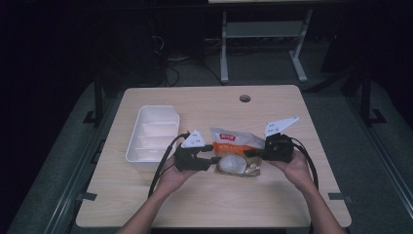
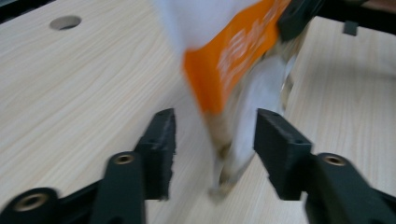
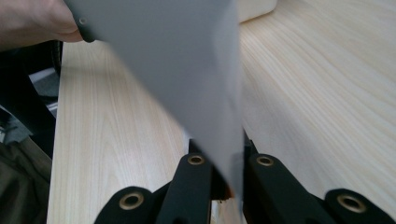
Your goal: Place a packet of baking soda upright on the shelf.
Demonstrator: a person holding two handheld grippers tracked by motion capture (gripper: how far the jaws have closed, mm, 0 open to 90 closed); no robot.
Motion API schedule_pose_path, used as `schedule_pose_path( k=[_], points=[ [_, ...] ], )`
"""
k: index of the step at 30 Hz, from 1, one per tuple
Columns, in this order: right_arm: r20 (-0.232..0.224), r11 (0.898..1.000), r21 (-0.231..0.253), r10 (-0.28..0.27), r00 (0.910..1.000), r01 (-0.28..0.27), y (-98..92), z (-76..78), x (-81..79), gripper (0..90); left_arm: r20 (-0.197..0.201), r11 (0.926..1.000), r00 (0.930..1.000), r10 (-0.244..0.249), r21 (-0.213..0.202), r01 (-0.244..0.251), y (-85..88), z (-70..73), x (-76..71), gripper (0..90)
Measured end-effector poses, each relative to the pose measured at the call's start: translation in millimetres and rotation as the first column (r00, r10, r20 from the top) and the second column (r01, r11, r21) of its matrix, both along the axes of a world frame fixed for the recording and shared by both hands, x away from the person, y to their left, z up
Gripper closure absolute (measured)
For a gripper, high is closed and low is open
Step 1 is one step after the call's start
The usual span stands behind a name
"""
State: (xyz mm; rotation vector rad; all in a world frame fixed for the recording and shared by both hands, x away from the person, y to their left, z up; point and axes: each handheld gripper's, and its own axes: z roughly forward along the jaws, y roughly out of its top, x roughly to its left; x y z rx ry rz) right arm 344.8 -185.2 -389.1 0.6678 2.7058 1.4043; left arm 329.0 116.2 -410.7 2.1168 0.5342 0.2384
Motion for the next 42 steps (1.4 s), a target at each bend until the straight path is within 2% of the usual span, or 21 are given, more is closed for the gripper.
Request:
schedule_pose_path(
  k=[2, 7, 10, 13, 15, 20, 21, 23, 25, 28, 29, 34, 37, 42],
  points=[
    [0.021, 1.0, -0.007, -0.006, 0.9998, 0.006, -2.4, 4.2, -2.7, 90.0, -0.001, 1.0, 1.0, 0.006, 0.003, -0.006, 2.2, -1.5, -3.6, 44.0],
    [0.037, 0.999, -0.017, -0.028, 0.9989, 0.029, -10.3, 14.4, -5.0, 90.0, 0.014, 0.9998, 0.9997, 0.019, 0.007, -0.02, 5.2, -3.1, -11.4, 36.1],
    [0.045, 0.999, -0.02, -0.044, 0.998, 0.045, -12.5, 18.3, -4.2, 90.0, 0.004, 0.9999, 0.9999, 0.01, 0.012, -0.01, 7.8, -5.6, -18.0, 34.0],
    [0.052, 0.998, -0.025, -0.059, 0.9969, 0.06, -12.0, 24.2, -1.5, 90.0, 0.01, 0.9996, 0.9999, 0.0, 0.028, -0.001, 8.9, -9.3, -25.1, 31.9],
    [0.058, 0.998, -0.025, -0.064, 0.9963, 0.066, -9.2, 28.8, 1.8, 90.0, 0.007, 0.9992, 1.0, 0.0, 0.039, 0.0, 9.7, -10.9, -29.1, 27.5],
    [0.058, 0.998, -0.013, -0.065, 0.9962, 0.066, 1.2, 37.8, 11.7, 90.0, -0.005, 0.9992, 0.9999, -0.013, 0.039, 0.013, 13.9, -14.2, -38.4, 26.1],
    [0.052, 0.998, -0.002, -0.064, 0.9966, 0.064, 8.1, 40.7, 17.0, 90.0, -0.001, 0.9987, 0.9998, -0.018, 0.047, 0.018, 15.9, -15.1, -42.5, 25.8],
    [0.054, 0.998, 0.001, -0.062, 0.9966, 0.062, 10.5, 41.5, 18.9, 90.0, -0.003, 0.9985, 0.9997, -0.023, 0.05, 0.024, 16.9, -15.7, -44.1, 25.6],
    [0.059, 0.998, 0.002, -0.057, 0.9966, 0.057, 22.4, 46.2, 26.2, 90.0, -0.005, 0.9981, 0.9996, -0.029, 0.054, 0.03, 17.9, -16.4, -46.3, 24.6],
    [0.059, 0.999, -0.001, -0.054, 0.9968, 0.054, 29.1, 49.2, 30.1, 90.0, -0.007, 0.9975, 0.9992, -0.041, 0.057, 0.041, 19.0, -16.0, -49.4, 24.5],
    [0.062, 0.999, 0.0, -0.046, 0.997, 0.046, 37.7, 53.3, 35.6, 90.0, -0.004, 0.9976, 0.9991, -0.043, 0.055, 0.043, 19.5, -15.7, -50.8, 24.3],
    [0.073, 0.999, 0.0, -0.035, 0.9967, 0.035, 52.2, 62.2, 45.6, 90.0, -0.006, 0.9969, 0.9984, -0.056, 0.055, 0.057, 23.0, -15.3, -56.4, 24.1],
    [0.09, 1.0, 0.011, -0.024, 0.9957, 0.023, 67.9, 72.1, 56.6, 90.0, -0.015, 0.9966, 0.9979, -0.063, 0.052, 0.064, 24.4, -16.4, -57.8, 23.4],
    [0.093, 0.999, 0.039, -0.02, 0.9955, 0.017, 80.3, 77.8, 69.0, 90.0, -0.023, 0.9975, 0.998, -0.059, 0.037, 0.06, 27.0, -17.1, -56.4, 23.3]
  ],
)
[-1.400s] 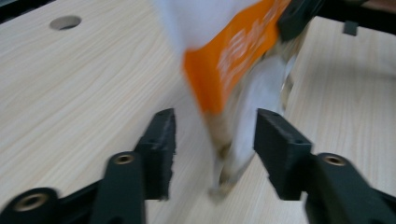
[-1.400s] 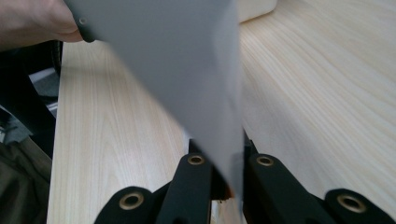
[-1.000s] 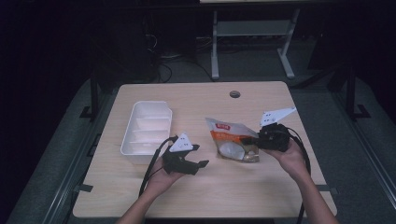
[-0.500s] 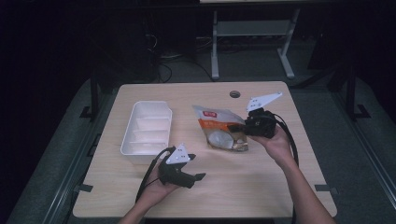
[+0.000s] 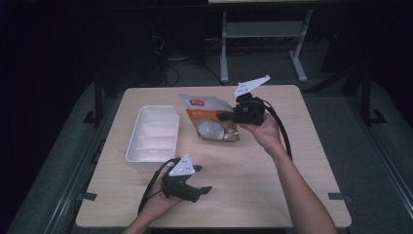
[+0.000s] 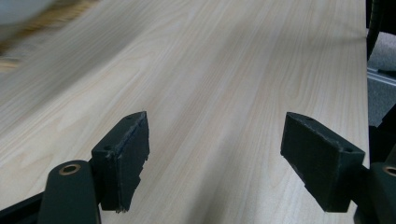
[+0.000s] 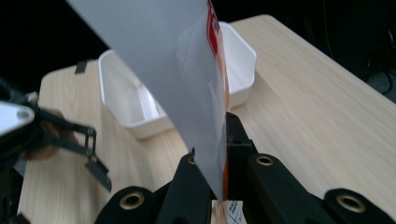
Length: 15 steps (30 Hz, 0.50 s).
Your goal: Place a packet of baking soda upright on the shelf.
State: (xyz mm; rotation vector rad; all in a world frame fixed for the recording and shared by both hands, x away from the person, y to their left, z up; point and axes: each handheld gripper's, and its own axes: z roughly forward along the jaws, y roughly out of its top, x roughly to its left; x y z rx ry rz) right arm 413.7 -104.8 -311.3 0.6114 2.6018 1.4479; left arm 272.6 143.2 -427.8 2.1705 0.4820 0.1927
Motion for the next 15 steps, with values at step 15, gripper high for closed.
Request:
schedule_pose_path(
  k=[15],
  points=[
    [-0.003, 0.999, 0.033, 0.01, 0.9999, -0.01, 51.8, 12.1, 44.3, 90.0, -0.025, 0.9999, 0.9996, -0.011, -0.005, 0.01, 2.5, -6.0, 2.8, 22.9]
  ],
)
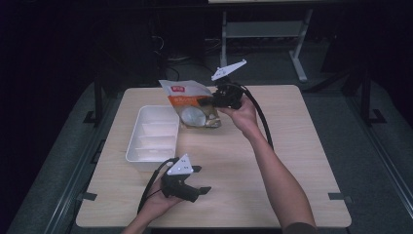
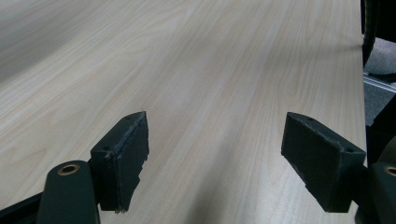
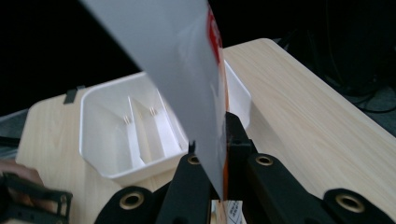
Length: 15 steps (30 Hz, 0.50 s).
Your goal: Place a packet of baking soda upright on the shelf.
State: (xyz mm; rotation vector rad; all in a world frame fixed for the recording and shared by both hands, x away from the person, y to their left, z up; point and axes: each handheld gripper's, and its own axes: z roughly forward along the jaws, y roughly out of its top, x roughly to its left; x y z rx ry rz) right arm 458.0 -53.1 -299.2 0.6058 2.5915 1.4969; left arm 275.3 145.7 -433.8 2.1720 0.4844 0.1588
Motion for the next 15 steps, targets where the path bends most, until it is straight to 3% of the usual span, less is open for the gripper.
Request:
schedule_pose_path(
  k=[9, 15],
  points=[
    [0.01, 0.999, 0.028, 0.021, 0.9997, -0.021, 31.1, 6.7, 13.3, 90.0, -0.001, 1.0, 1.0, 0.001, -0.001, -0.001, 1.7, -2.0, 1.5, 22.9],
    [0.03, 0.999, 0.01, 0.035, 0.999, -0.035, 51.4, 11.6, 17.2, 90.0, -0.001, 1.0, 1.0, -0.002, 0.0, 0.002, 1.9, -2.6, 0.7, 22.9]
  ],
)
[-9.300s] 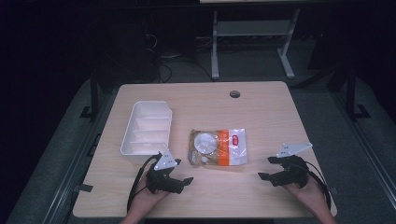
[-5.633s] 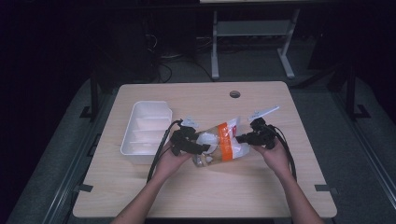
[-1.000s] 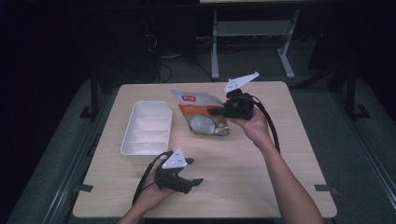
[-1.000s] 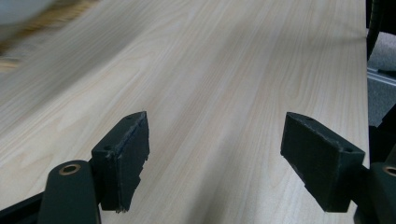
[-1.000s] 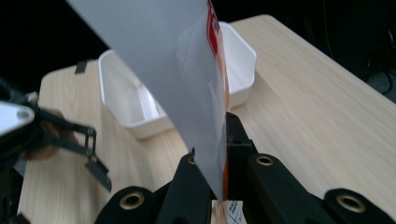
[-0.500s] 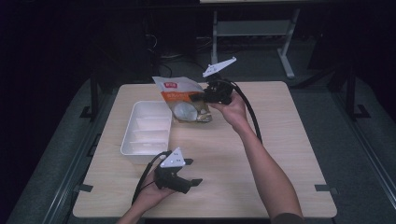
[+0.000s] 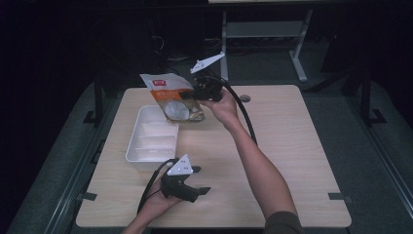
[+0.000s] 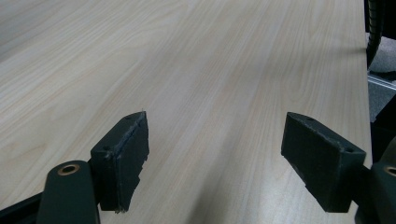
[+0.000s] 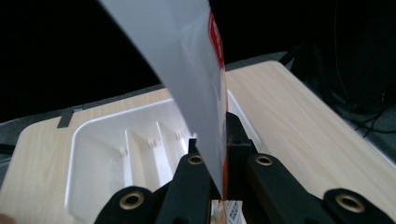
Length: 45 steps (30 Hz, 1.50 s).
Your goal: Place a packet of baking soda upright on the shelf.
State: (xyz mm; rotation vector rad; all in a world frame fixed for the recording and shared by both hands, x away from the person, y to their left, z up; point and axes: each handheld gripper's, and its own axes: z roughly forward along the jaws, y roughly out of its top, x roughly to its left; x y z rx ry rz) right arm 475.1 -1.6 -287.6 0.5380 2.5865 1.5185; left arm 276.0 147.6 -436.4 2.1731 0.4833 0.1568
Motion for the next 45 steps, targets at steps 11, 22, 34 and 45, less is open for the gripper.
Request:
schedule_pose_path(
  k=[11, 22, 34, 45],
  points=[
    [0.009, 1.0, -0.005, 0.022, 0.9997, -0.022, 38.8, -0.5, 16.6, 90.0, -0.003, 0.9999, 1.0, 0.005, -0.012, -0.005, 1.4, 0.3, 0.2, 22.9],
    [0.008, 1.0, -0.02, 0.01, 0.9999, -0.009, 71.8, -18.9, 40.8, 90.0, 0.011, 1.0, 0.9999, -0.003, -0.008, 0.003, 3.9, 1.3, -0.4, 23.0],
    [-0.051, 1.0, -0.001, 0.001, 0.9987, -0.001, 87.9, -46.5, 54.6, 90.0, 0.018, 1.0, 0.9998, -0.003, -0.003, 0.003, 4.2, 1.3, -1.5, 23.0],
    [-0.115, 0.999, 0.04, -0.022, 0.9931, 0.027, 91.8, -73.2, 60.2, 90.0, 0.026, 1.0, 0.9996, -0.009, -0.003, 0.009, 3.4, 2.7, -3.4, 23.0]
  ],
)
